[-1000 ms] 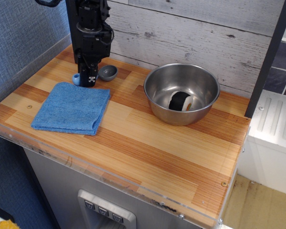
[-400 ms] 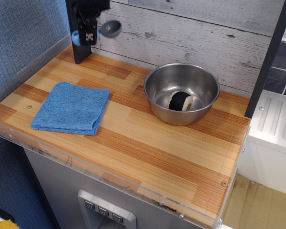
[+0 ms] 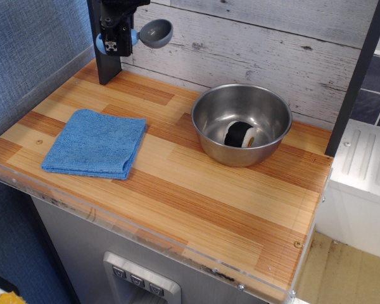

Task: Move the spoon to the bottom/middle of the preparation area.

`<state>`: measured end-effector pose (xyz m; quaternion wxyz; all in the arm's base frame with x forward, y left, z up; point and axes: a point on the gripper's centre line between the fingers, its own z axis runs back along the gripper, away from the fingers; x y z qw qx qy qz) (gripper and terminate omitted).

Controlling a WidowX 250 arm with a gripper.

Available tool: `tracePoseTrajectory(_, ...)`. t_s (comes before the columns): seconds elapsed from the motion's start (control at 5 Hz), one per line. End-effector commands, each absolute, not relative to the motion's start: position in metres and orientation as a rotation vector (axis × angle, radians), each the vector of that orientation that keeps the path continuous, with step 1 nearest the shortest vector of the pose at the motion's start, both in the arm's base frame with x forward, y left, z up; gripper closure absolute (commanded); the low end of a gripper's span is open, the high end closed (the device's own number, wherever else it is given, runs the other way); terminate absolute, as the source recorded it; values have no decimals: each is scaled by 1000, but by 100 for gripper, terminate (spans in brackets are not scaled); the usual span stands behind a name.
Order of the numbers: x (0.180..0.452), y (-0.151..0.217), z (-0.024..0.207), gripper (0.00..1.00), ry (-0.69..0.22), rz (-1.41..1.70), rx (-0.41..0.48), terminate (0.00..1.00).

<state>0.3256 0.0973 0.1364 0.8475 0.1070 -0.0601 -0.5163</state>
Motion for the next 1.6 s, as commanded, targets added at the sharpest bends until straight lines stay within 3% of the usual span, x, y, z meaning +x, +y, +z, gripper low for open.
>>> tracePoseTrajectory(0.0,273,67,149,100,-163,-1268,247,0)
tracePoseTrajectory(0.6,245,25,89,100,-61,-1503,214,0)
tracePoseTrajectory(1.0,231,23,56,100,21,-1651,237,0)
tracePoseTrajectory(1.4,234,25,27,100,55,-1687,232,0)
